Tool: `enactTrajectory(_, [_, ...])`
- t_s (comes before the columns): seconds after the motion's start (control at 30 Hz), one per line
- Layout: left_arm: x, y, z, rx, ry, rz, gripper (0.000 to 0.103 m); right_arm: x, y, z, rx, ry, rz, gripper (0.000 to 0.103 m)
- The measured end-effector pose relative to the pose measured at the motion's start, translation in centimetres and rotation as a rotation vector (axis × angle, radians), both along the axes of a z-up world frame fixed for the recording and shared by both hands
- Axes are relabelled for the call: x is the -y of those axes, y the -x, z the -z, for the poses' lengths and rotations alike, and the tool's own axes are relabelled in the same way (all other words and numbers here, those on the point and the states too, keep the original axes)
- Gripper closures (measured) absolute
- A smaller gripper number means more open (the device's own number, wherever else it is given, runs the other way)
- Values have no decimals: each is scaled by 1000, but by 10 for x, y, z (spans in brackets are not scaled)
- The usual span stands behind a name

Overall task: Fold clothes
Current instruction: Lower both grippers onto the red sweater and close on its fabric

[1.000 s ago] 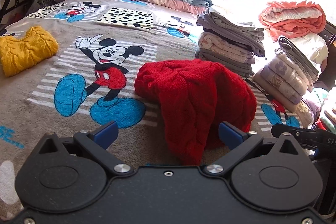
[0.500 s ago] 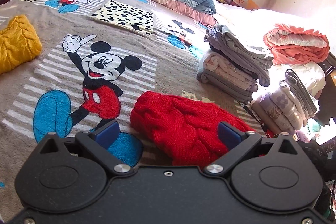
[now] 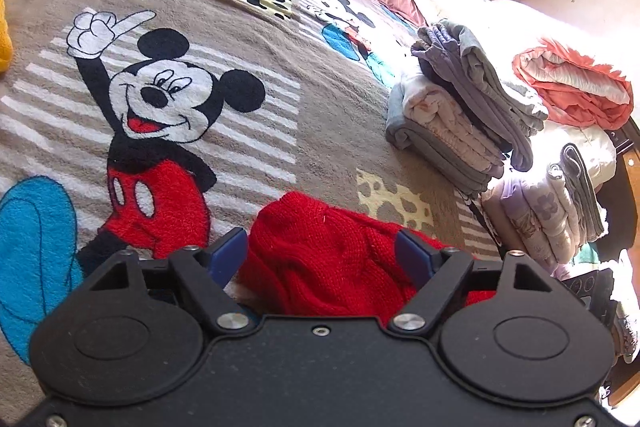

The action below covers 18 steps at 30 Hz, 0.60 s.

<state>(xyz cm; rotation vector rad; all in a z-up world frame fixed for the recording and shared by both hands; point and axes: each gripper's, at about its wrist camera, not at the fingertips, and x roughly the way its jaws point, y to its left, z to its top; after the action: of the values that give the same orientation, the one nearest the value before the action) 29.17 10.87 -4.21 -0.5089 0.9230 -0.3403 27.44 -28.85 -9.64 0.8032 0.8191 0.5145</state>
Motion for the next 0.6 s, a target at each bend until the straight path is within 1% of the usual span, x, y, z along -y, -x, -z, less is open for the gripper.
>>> enactTrajectory(0.13, [1,-20,12,-31,8,13,22,-4,-14,14,-25,-19,-27,21])
enactTrajectory(0.27, [4,-39,22,-57,38,43,22,-4,-26,27,-54,-61,-47,21])
enactTrajectory(0.33, [6,-48,29,-79,51,57,23,-6,-30,31,-53,-79,-57,21])
enactTrajectory(0.4, [8,-51,33,-91,63,75,28,-7,-32,35,-57,-92,-63,21])
enactTrajectory(0.43, [10,-50,34,-92,69,91,33,-8,-33,36,-56,-98,-63,21])
enactTrajectory(0.47, [12,-50,35,-93,75,106,35,-9,-33,36,-53,-101,-65,21])
enactTrajectory(0.5, [13,-50,36,-94,82,121,38,-9,-32,36,-51,-104,-68,24])
enactTrajectory(0.53, [15,-45,33,-81,75,130,52,-9,-31,37,-50,-111,-75,33])
enactTrajectory(0.57, [17,-41,30,-67,68,139,58,-9,-30,38,-53,-124,-87,39])
enactTrajectory(0.6, [19,-36,27,-53,60,148,60,-10,-30,39,-54,-134,-98,48])
